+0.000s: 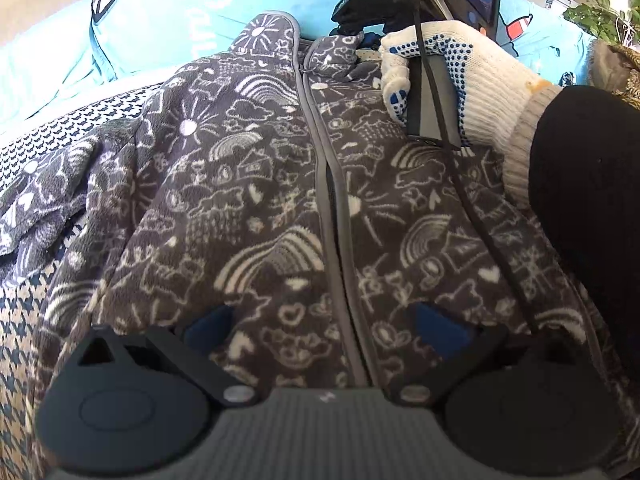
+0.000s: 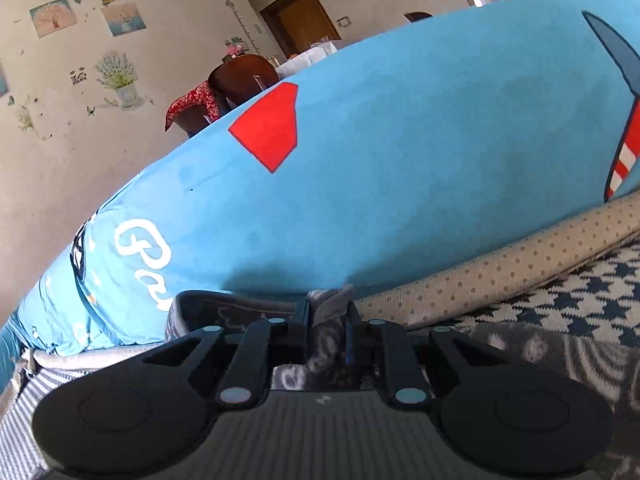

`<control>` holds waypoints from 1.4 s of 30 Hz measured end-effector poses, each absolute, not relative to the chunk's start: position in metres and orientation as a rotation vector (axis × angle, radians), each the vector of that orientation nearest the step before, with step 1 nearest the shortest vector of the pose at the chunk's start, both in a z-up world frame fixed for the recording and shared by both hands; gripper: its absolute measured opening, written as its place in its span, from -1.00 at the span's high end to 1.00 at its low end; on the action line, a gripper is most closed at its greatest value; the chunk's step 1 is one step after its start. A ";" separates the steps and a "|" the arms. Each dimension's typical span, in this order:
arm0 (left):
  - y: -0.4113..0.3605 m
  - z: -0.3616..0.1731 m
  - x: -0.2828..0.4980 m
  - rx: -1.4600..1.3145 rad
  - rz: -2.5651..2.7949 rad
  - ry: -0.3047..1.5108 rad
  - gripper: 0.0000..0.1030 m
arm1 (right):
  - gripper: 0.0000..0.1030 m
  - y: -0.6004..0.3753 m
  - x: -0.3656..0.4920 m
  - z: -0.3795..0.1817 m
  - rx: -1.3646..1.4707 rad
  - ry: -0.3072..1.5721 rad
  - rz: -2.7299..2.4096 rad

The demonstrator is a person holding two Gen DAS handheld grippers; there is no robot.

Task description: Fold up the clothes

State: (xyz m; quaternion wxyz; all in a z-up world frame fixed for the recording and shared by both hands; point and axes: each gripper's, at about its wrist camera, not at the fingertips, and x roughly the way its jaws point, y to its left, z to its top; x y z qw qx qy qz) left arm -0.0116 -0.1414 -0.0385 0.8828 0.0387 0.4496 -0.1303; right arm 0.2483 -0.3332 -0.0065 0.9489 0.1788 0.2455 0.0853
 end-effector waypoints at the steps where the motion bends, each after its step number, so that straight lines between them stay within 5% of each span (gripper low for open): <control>1: -0.141 -0.039 -0.012 0.081 -0.271 0.936 -1.00 | 0.70 -0.328 0.246 -0.002 0.312 0.473 0.166; 6: -0.141 -0.039 -0.012 0.081 -0.269 0.935 -1.00 | 0.71 -0.281 0.221 0.018 -0.103 0.204 0.078; 10: -0.141 -0.039 -0.013 0.082 -0.269 0.933 -1.00 | 0.68 -0.276 0.235 0.004 -0.092 0.321 0.055; 13: -0.140 -0.039 -0.014 0.083 -0.270 0.931 -1.00 | 0.37 -0.281 0.240 -0.010 -0.075 0.389 0.026; 16: -0.140 -0.039 -0.013 0.082 -0.270 0.931 -1.00 | 0.28 -0.290 0.241 -0.012 -0.034 0.410 0.006; 28: -0.141 -0.040 -0.012 0.085 -0.270 0.929 -1.00 | 0.33 -0.308 0.255 -0.022 -0.037 0.662 0.004; 42: -0.139 -0.038 -0.014 0.082 -0.280 0.934 -1.00 | 0.16 -0.324 0.232 0.007 0.112 0.513 -0.019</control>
